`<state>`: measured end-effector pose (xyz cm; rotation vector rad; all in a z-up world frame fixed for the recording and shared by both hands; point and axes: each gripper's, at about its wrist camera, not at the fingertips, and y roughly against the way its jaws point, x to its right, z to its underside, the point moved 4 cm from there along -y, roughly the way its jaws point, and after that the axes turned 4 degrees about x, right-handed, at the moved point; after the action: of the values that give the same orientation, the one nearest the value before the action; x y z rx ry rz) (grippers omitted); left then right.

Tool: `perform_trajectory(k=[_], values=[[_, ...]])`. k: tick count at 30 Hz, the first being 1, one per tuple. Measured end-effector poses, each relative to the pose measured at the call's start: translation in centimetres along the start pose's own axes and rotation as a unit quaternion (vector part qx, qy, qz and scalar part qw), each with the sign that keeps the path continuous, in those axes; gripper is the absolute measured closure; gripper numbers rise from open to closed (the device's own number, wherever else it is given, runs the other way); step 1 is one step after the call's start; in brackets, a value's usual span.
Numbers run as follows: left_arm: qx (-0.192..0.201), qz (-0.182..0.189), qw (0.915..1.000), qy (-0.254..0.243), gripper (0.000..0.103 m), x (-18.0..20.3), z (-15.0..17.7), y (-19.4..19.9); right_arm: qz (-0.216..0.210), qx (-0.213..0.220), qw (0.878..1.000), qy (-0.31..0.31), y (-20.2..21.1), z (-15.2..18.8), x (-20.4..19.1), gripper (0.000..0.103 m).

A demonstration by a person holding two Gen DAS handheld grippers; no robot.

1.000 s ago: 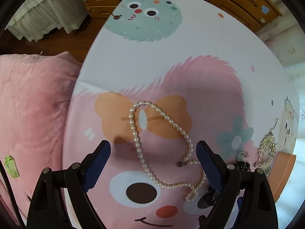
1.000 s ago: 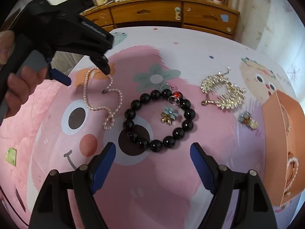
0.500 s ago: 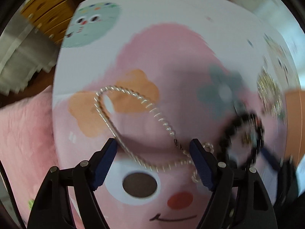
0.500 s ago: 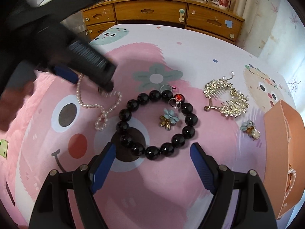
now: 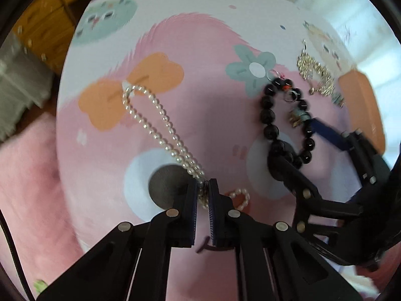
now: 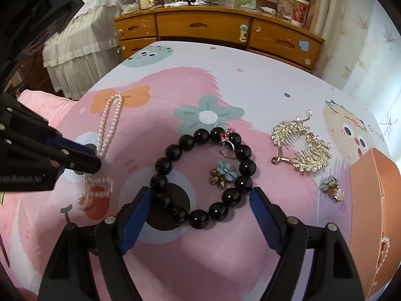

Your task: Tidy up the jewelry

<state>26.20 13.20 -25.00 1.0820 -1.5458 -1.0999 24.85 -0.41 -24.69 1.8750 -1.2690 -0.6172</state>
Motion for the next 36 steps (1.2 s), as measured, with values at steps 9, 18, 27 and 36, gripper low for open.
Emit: perform_trajectory(k=[9,18,27,36], values=[[0.006,0.011,0.9999,0.007,0.101,-0.6,1.4,-0.2,-0.039,-0.028,0.999,-0.022,0.6,-0.2,-0.3,0.073],[0.016,0.014,0.9993,0.03,0.101,-2.3,3.4,0.9,-0.084,-0.044,0.984,-0.151,3.7,1.4,0.9,0.089],[0.043,0.011,0.9983,0.038,0.102,-3.8,4.1,2.7,-0.101,-0.032,0.972,-0.21,6.4,1.7,2.3,0.089],[0.029,0.041,0.9982,0.034,0.081,-3.2,3.7,2.3,-0.094,0.022,0.972,-0.216,12.2,0.0,3.2,0.089]])
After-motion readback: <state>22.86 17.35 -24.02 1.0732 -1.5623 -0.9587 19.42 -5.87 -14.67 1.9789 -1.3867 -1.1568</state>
